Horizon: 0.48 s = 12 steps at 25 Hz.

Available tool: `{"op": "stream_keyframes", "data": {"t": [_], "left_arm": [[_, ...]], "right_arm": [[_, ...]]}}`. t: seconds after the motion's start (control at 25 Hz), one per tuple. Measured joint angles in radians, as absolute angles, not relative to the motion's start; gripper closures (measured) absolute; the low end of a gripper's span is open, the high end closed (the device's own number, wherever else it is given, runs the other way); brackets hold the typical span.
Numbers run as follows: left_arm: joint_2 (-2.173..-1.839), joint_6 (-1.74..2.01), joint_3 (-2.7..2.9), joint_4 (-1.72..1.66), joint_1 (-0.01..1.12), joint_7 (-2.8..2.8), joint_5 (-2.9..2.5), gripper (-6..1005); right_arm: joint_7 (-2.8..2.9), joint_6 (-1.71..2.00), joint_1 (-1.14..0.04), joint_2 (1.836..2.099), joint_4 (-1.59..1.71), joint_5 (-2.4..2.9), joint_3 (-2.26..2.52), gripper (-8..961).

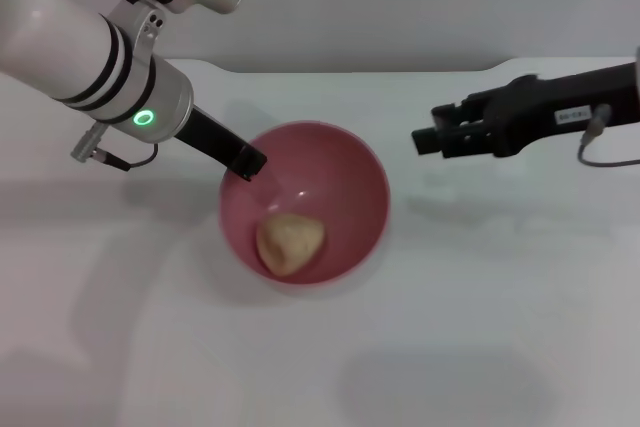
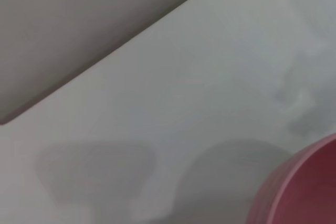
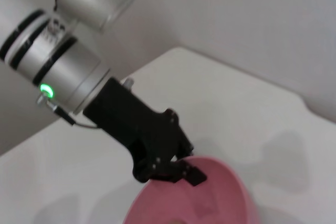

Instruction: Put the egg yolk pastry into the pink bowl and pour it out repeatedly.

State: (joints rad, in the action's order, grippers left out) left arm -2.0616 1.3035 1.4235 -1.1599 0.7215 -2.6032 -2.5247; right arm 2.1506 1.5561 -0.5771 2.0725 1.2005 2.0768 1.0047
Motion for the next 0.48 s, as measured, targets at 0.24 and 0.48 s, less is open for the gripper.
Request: {"op": "stream_keyframes", "data": {"t": [0.24,0.48], "left_arm": [[-2.061,1.219,1.427,-1.201,0.669,-2.597,-2.527,1001],[-2.061,0.913,1.585,-1.466,0.418,-2.53,-2.486,1001]], "right_arm": [[2.159,1.56,-0.538,2.071,1.193,2.09,0.877,457],[2.227,1.612,-0.506,2.067,1.159,2.252,0.727,457]]}}
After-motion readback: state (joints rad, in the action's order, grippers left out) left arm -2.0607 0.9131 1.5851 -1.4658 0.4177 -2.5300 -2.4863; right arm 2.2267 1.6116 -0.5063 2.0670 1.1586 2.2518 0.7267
